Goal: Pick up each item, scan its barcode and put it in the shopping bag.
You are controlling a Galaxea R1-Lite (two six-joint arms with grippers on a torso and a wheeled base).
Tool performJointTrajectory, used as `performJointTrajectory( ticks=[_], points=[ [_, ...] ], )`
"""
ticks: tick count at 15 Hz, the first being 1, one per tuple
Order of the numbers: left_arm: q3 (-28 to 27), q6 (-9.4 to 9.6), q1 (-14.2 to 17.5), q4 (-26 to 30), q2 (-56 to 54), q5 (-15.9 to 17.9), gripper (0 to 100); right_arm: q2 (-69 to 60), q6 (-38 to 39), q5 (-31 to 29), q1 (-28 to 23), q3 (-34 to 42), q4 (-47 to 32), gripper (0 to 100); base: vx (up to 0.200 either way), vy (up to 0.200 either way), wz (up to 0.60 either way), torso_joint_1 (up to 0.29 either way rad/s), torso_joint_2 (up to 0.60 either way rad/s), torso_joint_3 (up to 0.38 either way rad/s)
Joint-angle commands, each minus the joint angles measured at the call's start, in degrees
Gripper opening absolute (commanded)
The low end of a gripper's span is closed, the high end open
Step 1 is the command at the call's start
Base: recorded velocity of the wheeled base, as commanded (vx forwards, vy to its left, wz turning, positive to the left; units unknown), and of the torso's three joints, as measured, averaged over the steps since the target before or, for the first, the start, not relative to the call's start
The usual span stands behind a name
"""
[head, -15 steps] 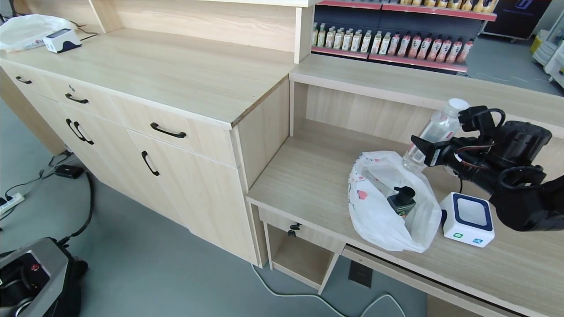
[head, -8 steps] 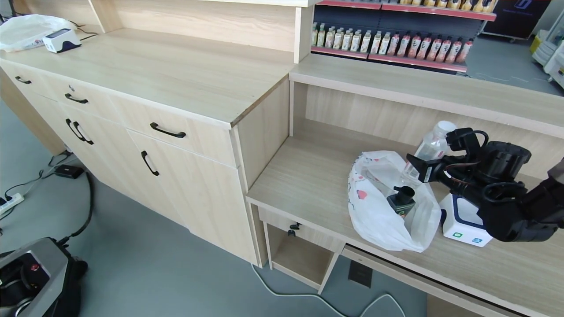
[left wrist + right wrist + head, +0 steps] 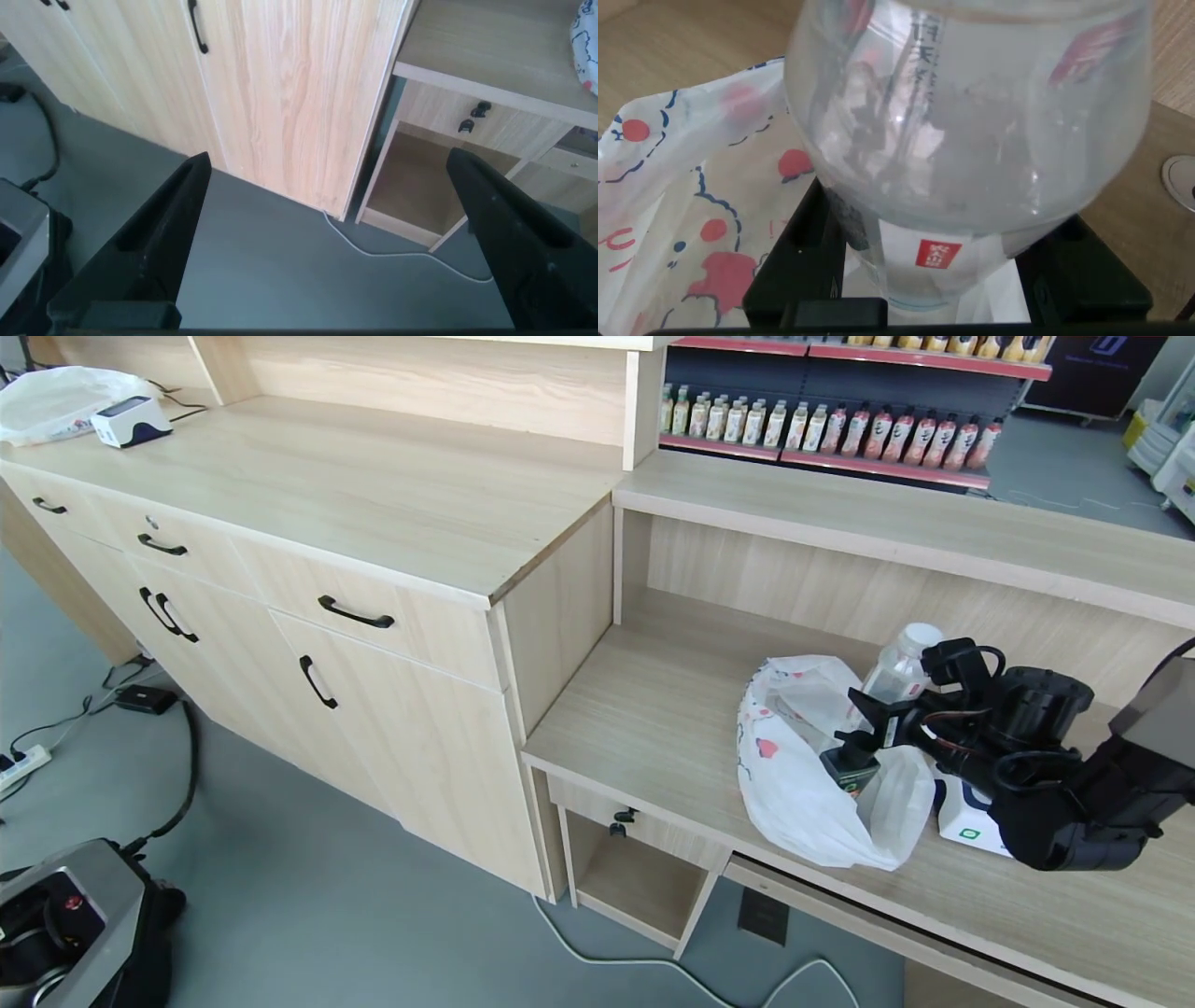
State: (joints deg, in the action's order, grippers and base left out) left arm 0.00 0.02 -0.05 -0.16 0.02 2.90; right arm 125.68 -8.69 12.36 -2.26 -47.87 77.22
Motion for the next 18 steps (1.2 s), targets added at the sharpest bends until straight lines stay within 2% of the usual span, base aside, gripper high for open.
performJointTrajectory(
  ticks=[1, 18],
  points=[
    [0.00, -0.02, -0.04, -0.02, -0.02, 0.00, 100, 1.76, -0.01, 0.03, 0.15, -0.03, 0.66, 0, 0.000, 0.000, 0.00, 0.000, 0.00, 0.000],
    [0.00, -0.02, 0.05, -0.02, -0.02, 0.00, 100, 5.54, -1.42, 0.73, 0.76, -0.56, 4.00, 0, 0.000, 0.000, 0.00, 0.000, 0.00, 0.000]
  ],
)
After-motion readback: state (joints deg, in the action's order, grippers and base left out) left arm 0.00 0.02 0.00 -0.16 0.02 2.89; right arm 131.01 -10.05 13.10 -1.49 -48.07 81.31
